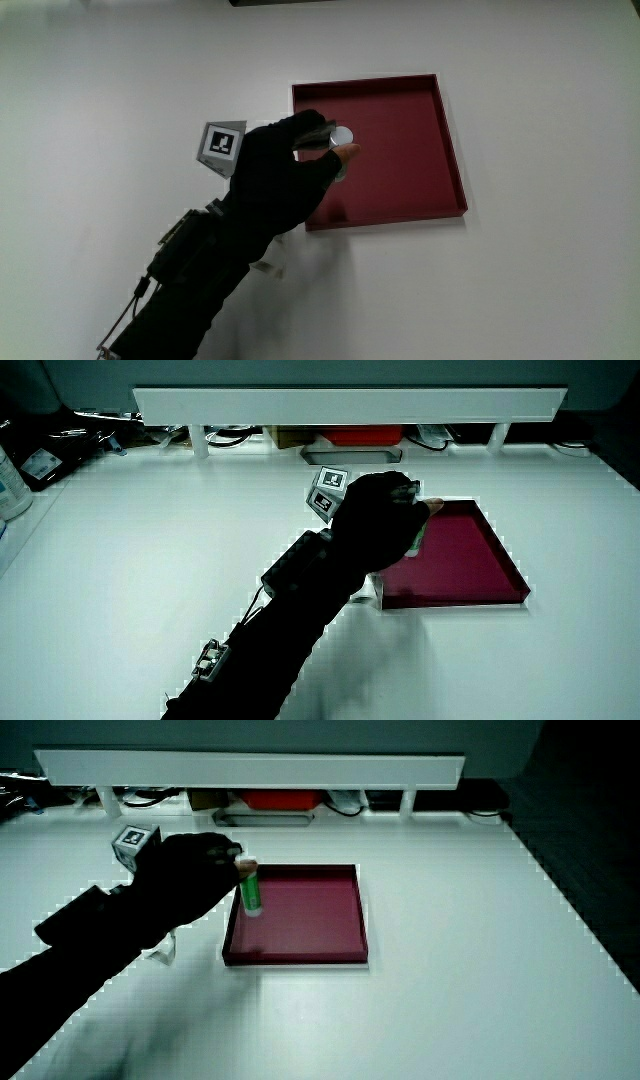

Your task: Place glue stick

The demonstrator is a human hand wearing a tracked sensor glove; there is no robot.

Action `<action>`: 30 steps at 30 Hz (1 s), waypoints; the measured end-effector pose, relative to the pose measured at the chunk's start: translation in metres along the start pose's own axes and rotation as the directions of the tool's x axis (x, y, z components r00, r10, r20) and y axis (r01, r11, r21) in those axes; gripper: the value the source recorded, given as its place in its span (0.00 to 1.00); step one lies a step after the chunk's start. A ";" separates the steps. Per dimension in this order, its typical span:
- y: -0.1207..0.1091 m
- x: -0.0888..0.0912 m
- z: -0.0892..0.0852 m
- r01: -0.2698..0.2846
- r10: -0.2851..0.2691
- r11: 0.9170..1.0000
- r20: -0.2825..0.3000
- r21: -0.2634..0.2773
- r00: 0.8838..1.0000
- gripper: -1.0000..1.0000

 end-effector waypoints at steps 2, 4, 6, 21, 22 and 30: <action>0.001 -0.010 -0.005 -0.019 0.020 1.000 0.023 -0.013 1.000 0.50; 0.000 -0.019 -0.010 -0.047 0.048 0.999 0.039 -0.021 0.998 0.50; 0.001 -0.026 -0.013 -0.071 0.073 0.997 0.066 -0.029 0.995 0.50; 0.001 -0.045 -0.028 -0.113 0.115 0.991 0.033 -0.065 0.993 0.50; 0.002 -0.047 -0.029 -0.099 0.102 0.993 0.043 -0.065 0.994 0.50; 0.000 -0.049 -0.030 -0.129 0.133 0.988 0.039 -0.084 0.990 0.50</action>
